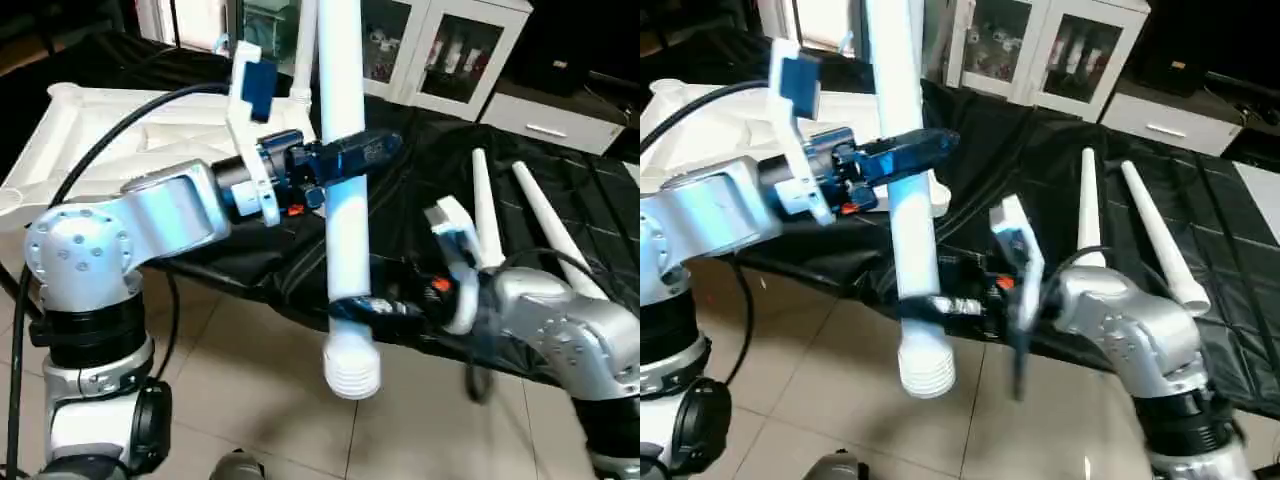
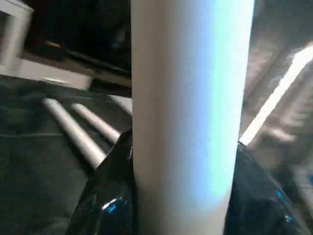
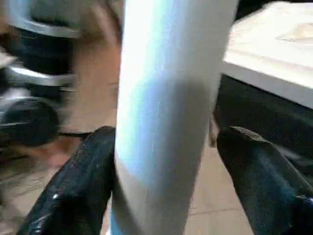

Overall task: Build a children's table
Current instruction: Pick table leg

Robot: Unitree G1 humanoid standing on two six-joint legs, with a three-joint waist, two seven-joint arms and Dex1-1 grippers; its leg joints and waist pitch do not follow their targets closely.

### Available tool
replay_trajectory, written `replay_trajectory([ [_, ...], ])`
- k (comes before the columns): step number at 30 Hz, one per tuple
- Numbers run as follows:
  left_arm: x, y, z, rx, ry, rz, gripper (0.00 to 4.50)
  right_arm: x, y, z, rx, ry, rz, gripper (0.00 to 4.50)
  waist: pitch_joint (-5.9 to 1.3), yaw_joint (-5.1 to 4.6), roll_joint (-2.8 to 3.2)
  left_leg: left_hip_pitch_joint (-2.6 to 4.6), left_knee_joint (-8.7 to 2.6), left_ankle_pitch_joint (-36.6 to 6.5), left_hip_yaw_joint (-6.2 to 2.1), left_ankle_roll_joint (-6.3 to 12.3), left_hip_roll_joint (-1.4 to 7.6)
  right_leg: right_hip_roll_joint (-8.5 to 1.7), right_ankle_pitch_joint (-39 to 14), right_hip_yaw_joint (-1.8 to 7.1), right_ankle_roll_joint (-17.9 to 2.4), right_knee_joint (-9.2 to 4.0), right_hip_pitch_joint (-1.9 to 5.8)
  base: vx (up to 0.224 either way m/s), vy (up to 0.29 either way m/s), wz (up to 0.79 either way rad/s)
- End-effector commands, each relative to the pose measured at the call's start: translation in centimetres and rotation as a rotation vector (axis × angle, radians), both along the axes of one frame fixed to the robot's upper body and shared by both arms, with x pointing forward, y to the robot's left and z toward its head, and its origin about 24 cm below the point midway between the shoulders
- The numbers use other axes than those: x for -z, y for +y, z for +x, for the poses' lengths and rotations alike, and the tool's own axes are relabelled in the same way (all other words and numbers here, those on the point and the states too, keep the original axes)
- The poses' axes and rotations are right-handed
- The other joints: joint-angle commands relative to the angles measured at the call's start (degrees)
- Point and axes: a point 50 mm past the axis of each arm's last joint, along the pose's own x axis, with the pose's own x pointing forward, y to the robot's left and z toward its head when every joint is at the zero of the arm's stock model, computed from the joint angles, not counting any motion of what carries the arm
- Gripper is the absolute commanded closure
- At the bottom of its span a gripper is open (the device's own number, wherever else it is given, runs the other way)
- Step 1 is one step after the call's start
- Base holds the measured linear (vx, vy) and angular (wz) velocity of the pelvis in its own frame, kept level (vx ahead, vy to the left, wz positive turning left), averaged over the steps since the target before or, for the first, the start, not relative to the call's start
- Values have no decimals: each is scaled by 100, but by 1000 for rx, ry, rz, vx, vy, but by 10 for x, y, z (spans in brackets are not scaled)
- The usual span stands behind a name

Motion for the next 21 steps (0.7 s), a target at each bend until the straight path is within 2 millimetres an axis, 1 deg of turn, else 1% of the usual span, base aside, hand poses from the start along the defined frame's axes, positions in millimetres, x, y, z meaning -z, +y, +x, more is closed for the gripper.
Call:
replay_trajectory([
  [1,-13,-8,0,-62,-91,15,277,1,4,3,82,-26,-58,74,-422,-61,96,153,-486,-1156,-108,-689,356,-587,-854,383,-534,-448,199,0,0,0],
  [2,-14,-10,1,-75,-112,35,277,2,8,2,90,-35,-63,67,-430,-53,103,152,-485,-1157,-115,-701,365,-593,-843,382,-536,-435,209,0,0,0],
  [3,-14,-10,1,-88,-118,44,277,3,9,3,99,-36,-68,64,-424,-65,105,154,-490,-1187,-109,-714,359,-573,-844,381,-476,-433,196,0,0,0],
  [4,-13,-12,3,-124,-146,91,277,6,13,4,136,-38,-97,63,-433,-67,101,159,-490,-1173,-111,-712,366,-578,-816,386,-456,-436,194,0,0,0],
  [5,-12,-14,3,-133,-163,117,277,8,14,6,166,-41,-109,63,-430,-72,106,145,-497,-1146,-118,-736,363,-574,-781,385,-413,-422,204,0,0,0],
  [6,-12,-14,3,-133,-163,117,277,8,14,6,166,-41,-109,63,-434,-72,110,156,-496,-1130,-112,-743,365,-571,-757,386,-393,-427,194,0,0,0],
  [10,-11,-16,2,-136,-193,154,277,9,17,7,186,-42,-103,63,-440,-81,113,152,-487,-1179,-107,-771,360,-575,-675,387,-417,-408,197,0,0,0],
  [11,-11,-17,2,-140,-200,159,277,9,18,6,189,-41,-99,90,-440,-85,111,151,-489,-1173,-107,-763,360,-567,-642,384,-420,-405,195,0,0,0],
  [14,-10,-17,3,-142,-210,163,277,9,20,5,186,-40,-89,97,-437,-99,120,151,-487,-1182,-105,-752,358,-569,-617,387,-445,-407,195,0,0,0],
  [16,-9,-17,3,-145,-220,170,277,9,21,4,181,-42,-87,132,-435,-116,117,155,-488,-1222,-105,-746,358,-572,-691,386,-437,-412,194,0,0,0],
  [17,-9,-17,3,-144,-221,171,277,8,22,4,179,-42,-85,141,-436,-130,117,149,-488,-1210,-108,-748,358,-573,-686,385,-449,-408,200,0,0,0],
  [20,-8,-16,4,-148,-222,176,277,8,22,4,176,-44,-83,147,-437,-159,116,141,-490,-1206,-113,-749,357,-571,-655,381,-473,-400,204,0,0,0],
  [21,-8,-16,5,-153,-223,177,277,8,22,4,178,-45,-82,174,-436,-177,111,132,-484,-1183,-108,-726,349,-575,-662,382,-488,-406,212,0,0,0],
])
